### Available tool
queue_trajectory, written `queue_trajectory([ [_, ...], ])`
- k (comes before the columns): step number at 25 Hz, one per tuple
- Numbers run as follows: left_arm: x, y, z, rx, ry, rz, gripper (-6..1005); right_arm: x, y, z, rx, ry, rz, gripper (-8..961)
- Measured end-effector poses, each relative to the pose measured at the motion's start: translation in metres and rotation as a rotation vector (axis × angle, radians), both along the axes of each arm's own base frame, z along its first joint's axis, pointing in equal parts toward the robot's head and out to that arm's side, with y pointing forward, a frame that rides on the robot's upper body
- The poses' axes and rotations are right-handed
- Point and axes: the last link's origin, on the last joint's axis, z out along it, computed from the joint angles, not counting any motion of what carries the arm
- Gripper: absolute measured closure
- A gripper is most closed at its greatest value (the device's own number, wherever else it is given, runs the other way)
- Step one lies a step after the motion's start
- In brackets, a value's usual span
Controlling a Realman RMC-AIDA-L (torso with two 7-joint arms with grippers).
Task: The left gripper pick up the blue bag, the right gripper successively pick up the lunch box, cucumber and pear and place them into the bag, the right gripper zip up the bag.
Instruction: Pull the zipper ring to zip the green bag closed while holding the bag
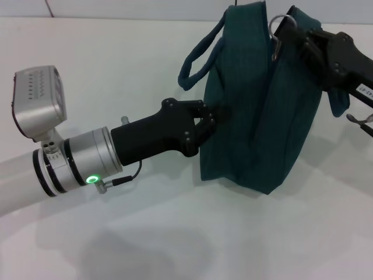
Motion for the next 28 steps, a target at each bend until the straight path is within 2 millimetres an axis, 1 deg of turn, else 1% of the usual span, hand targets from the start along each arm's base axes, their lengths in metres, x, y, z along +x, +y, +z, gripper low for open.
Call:
queue_trajectory([
  [7,0.001,-0.003,-0.002,-0.02,0.012,-0.023,935,-0.001,-0.002,0.005,-0.039,0.06,-0.013,943],
  [21,0.004,-0.021,-0.003,-0.09,0.013,-0.124,933,0.001,0.0,0.005,-0.04,0.054,-0.035,943],
  [28,0.004,-0.025,-0.006,-0.119,0.025,-0.146,933,0.002,0.0,0.005,-0.041,0.053,-0.038,943],
])
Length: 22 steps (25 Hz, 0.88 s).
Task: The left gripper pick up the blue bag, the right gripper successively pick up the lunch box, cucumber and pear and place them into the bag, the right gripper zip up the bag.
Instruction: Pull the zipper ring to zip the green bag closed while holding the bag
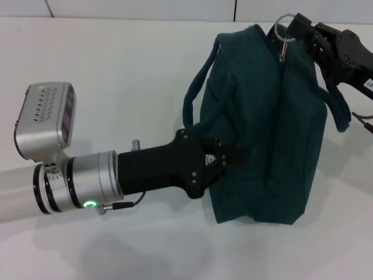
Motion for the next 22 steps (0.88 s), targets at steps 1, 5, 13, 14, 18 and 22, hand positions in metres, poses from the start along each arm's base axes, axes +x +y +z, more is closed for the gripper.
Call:
queue_trajectory([
  [1,0.0,-0.001,-0.001,-0.006,0.003,-0.005,933,0.0,0.0,0.0,0.0,0.0,0.0,943],
  [5,0.002,-0.005,-0.001,-0.029,0.009,-0.04,932,0.0,0.0,0.0,-0.002,0.0,-0.002,943],
  [13,0.001,-0.014,0.0,-0.066,0.011,-0.084,932,0.003,0.002,-0.001,-0.017,-0.001,-0.031,943],
  [14,0.0,-0.015,0.0,-0.068,0.012,-0.086,931,0.004,0.002,-0.001,-0.02,0.0,-0.037,944],
  [18,-0.001,-0.016,0.001,-0.069,0.012,-0.086,931,0.007,0.001,-0.001,-0.02,-0.002,-0.046,944],
  [22,-0.002,-0.018,0.001,-0.078,0.02,-0.099,931,0.007,0.001,-0.001,-0.02,-0.006,-0.054,944],
])
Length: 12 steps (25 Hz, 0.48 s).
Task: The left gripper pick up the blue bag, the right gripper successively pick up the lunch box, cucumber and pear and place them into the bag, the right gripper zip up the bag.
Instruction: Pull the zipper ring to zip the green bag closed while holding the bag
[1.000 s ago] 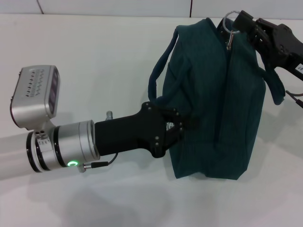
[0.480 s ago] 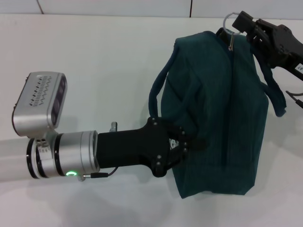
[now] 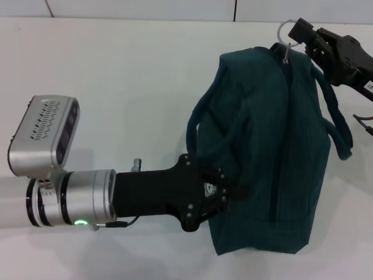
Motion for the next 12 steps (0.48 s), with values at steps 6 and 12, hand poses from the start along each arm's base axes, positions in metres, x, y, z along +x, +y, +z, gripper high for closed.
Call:
queue_trajectory([
  [6,-0.0007,-0.0051,0.0016,-0.016,-0.003,-0.024,930,0.0024,0.0017,-0.0017,-0.008,-0.009,-0.024,944],
  [12,-0.0025,-0.0107,0.0055,-0.018,-0.018,-0.049,930,0.0061,0.0038,-0.0026,-0.016,-0.016,-0.054,944],
])
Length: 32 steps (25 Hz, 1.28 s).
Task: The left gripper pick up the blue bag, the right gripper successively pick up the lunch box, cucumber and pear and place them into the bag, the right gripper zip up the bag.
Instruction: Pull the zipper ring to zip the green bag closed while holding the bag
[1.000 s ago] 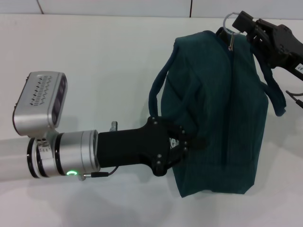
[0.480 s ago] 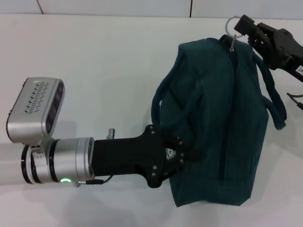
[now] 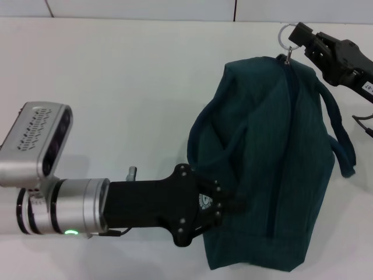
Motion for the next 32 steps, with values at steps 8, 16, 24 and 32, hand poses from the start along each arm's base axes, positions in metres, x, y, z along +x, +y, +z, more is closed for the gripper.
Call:
queue_trajectory([
  [8,-0.01,-0.008,0.007,0.009,-0.002,0.012,929,0.01,0.005,-0.004,0.002,-0.04,-0.069,943],
  [16,-0.015,-0.014,0.012,0.013,-0.01,0.005,928,0.016,0.01,-0.007,0.009,-0.078,-0.117,943],
  [24,-0.019,-0.012,0.016,0.041,-0.016,0.042,927,0.021,0.004,-0.001,0.039,-0.061,-0.111,943],
  [32,-0.031,0.006,0.014,0.158,0.0,0.225,927,0.023,-0.021,0.015,0.074,0.058,-0.041,943],
])
